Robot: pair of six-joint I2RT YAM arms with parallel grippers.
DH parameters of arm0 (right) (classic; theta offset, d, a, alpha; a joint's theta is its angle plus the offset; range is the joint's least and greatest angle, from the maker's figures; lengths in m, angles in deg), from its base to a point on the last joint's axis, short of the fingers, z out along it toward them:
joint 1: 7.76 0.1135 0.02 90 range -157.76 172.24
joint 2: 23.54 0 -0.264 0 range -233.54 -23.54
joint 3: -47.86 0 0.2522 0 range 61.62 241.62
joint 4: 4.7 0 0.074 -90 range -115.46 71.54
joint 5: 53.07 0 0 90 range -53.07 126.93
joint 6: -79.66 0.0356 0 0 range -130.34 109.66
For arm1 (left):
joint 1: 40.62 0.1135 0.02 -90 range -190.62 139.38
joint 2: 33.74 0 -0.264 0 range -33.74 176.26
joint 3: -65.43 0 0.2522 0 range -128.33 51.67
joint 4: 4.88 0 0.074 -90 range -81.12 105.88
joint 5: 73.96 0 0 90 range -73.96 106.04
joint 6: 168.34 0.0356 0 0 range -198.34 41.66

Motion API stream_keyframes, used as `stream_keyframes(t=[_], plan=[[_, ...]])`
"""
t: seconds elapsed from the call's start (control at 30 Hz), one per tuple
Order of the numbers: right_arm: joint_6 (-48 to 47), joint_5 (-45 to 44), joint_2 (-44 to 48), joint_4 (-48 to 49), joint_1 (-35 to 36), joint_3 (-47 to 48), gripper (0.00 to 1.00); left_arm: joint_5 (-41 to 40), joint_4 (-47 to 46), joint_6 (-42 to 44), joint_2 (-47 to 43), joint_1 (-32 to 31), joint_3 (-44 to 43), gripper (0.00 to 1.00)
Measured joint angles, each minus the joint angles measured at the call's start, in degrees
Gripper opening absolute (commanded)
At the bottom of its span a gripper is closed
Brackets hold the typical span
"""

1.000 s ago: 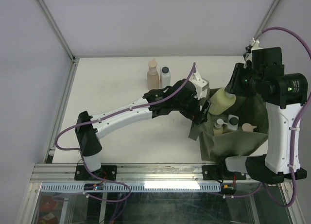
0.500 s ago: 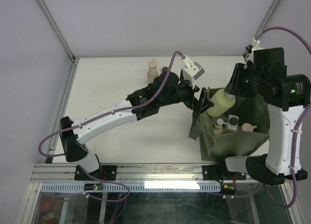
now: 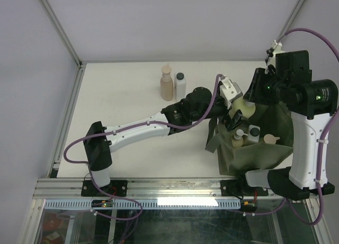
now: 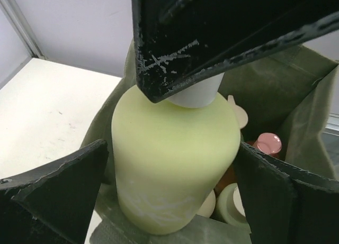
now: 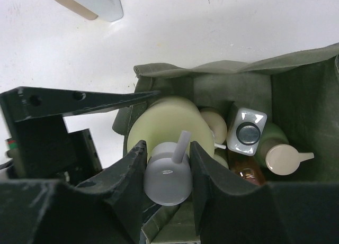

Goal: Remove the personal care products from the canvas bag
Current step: Place the care product at the center of the board.

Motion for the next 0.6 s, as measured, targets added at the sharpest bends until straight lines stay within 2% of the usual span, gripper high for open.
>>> stream_keyframes(t=[0.2,0.27,0.6], plan=[[-0.3,0.2,-0.1,0.0,0.0,0.3,0.00,0.8,-2.4,1.2,4.5,0.0,-1.7,0.99],[-0.3,0.3,-0.2,0.0,0.1,0.3,0.00,0.9,-2.8,1.2,6.1,0.0,-3.1,0.94],[-1.4,0.7,-0.3,0.9,0.2,1.0,0.00,1.1,-4.0,1.7,7.0,0.0,-3.8,0.13]])
